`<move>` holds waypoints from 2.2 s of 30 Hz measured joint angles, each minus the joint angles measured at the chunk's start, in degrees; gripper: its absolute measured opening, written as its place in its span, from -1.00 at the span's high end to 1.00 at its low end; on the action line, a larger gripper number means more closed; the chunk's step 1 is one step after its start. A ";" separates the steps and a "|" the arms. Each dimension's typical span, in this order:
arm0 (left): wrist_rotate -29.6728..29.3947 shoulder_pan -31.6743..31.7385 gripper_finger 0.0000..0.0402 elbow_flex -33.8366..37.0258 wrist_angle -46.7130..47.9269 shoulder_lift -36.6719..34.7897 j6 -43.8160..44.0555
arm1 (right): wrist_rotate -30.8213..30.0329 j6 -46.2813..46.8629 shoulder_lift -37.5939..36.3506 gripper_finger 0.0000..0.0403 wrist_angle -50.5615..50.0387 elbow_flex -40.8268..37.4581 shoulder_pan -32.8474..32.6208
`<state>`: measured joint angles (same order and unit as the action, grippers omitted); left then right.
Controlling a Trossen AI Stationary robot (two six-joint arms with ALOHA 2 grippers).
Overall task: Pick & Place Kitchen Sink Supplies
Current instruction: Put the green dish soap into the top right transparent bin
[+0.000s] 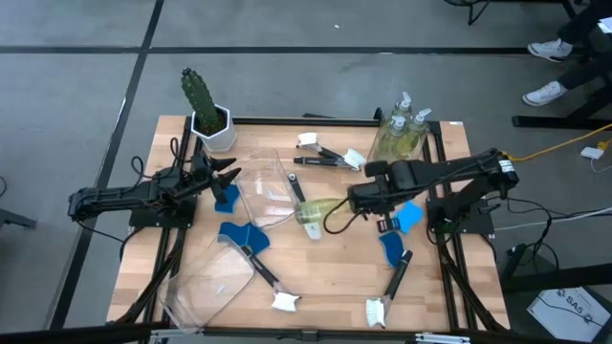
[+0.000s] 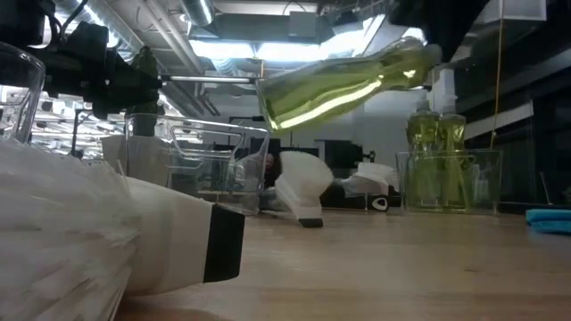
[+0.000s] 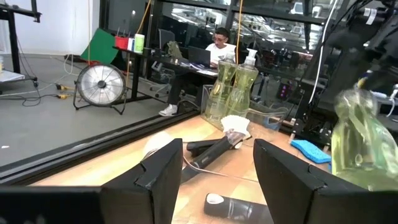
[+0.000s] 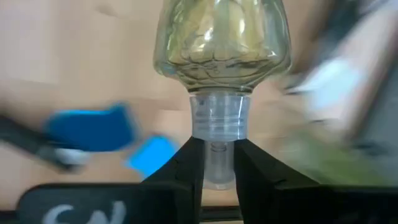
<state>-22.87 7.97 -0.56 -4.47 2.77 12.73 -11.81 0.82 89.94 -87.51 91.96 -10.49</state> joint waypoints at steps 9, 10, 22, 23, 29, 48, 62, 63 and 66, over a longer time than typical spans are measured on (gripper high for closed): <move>0.00 0.01 0.05 -0.01 0.00 0.01 0.01 | 26.24 21.51 0.40 0.67 5.23 -0.07 2.88; 0.00 0.02 0.05 0.00 0.00 0.01 0.01 | 28.61 22.73 0.40 0.67 6.67 -0.07 2.88; 0.00 0.01 0.05 -0.01 0.00 0.02 0.00 | 53.42 27.30 0.38 0.66 -2.65 -0.15 5.50; 0.00 0.00 0.05 -0.02 0.00 0.02 0.00 | 54.22 27.73 0.38 0.66 -3.02 -0.28 5.56; 0.00 0.02 0.06 -0.01 0.00 0.02 0.00 | 64.65 32.09 0.71 0.68 -2.25 -0.70 5.48; 0.00 0.02 0.06 -0.01 0.00 0.01 0.02 | 79.49 54.26 1.36 0.67 -2.44 -7.68 2.26; 0.00 0.01 0.05 -0.02 0.00 0.01 0.00 | 86.93 54.55 1.36 0.67 -2.37 -14.53 1.72; 0.00 0.01 0.05 -0.01 0.00 0.01 0.00 | 87.11 54.56 1.36 0.67 -2.33 -14.53 1.73; 0.00 0.01 0.05 -0.01 0.00 0.00 0.00 | 87.07 54.52 1.36 0.67 -2.42 -14.53 1.83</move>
<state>-22.87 7.98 -0.57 -4.47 2.77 12.73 75.26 55.33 91.31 -89.93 77.43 -8.66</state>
